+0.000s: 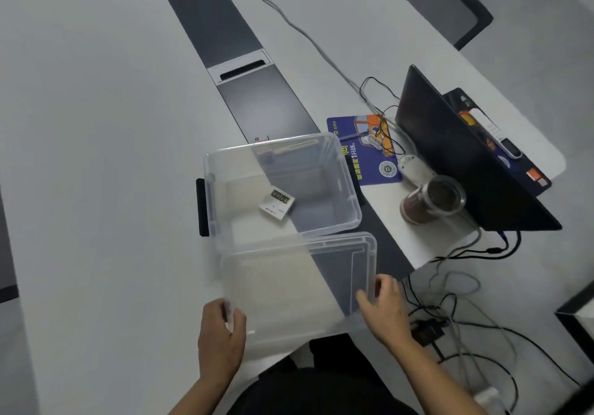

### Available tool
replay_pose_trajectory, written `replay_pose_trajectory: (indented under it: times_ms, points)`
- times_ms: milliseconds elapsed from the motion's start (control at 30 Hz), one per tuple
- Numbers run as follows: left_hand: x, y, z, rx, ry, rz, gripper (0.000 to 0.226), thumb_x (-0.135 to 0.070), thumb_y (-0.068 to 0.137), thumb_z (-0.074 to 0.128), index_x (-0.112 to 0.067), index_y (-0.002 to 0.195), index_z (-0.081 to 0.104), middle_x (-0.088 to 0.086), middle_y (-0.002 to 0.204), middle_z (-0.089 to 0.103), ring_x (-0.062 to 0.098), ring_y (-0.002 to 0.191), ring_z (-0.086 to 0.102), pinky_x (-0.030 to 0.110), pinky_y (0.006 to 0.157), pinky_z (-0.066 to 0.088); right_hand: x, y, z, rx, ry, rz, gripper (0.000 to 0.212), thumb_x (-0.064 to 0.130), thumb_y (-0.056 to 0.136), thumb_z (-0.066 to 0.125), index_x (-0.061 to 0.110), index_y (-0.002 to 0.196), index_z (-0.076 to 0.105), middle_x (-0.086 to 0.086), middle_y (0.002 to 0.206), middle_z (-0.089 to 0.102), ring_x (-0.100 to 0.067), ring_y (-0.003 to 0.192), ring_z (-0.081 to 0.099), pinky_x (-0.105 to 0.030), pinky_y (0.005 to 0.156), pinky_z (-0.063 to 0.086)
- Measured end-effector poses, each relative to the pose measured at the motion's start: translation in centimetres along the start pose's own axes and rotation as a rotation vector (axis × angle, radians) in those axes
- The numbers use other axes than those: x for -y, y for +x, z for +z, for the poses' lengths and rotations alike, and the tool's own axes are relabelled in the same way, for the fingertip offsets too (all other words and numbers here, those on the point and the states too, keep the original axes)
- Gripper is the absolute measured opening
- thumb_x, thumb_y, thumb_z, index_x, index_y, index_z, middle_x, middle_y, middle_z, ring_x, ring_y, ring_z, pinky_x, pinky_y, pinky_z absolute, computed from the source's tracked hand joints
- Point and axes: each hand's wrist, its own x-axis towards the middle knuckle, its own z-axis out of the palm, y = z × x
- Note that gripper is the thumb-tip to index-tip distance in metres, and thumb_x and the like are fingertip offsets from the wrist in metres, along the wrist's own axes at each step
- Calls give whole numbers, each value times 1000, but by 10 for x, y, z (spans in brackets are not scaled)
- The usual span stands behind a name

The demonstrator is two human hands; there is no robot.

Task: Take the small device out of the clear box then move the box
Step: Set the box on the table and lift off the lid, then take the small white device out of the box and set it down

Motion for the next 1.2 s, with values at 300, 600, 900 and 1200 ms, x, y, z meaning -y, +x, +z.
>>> replay_pose_trajectory:
  times_ms: [300, 600, 900, 1200]
  points:
    - [20, 5, 12, 172, 185, -125, 12, -12, 92, 50, -7, 84, 57, 14, 86, 54, 31, 82, 57, 42, 73, 51, -10, 9, 10, 118, -69, -11, 39, 24, 94, 58, 10, 131, 57, -4, 116, 46, -18, 97, 51, -26, 85, 40]
    - [-49, 34, -17, -152, 154, 173, 57, -29, 101, 49, -8, 153, 36, 17, 158, 30, 32, 145, 32, 47, 111, 38, 70, 29, -13, -222, -28, -413, 30, 32, 95, 56, 15, 120, 61, -1, 114, 56, -19, 102, 57, -32, 83, 49]
    - [-50, 62, -7, -140, 327, 524, 53, -35, 99, 43, -9, 143, 54, 13, 166, 25, 32, 153, 25, 44, 119, 32, 179, 111, 1, 147, -353, -598, 58, 42, 93, 57, 14, 143, 45, -9, 140, 48, -27, 127, 48, -43, 101, 45]
    - [-52, 59, -10, -112, 411, 501, 59, -35, 98, 43, -13, 153, 41, 7, 170, 14, 28, 156, 18, 39, 118, 27, 193, 157, 53, 380, -616, -507, 97, 66, 68, 73, 13, 140, 38, -14, 134, 45, -33, 120, 51, -43, 92, 48]
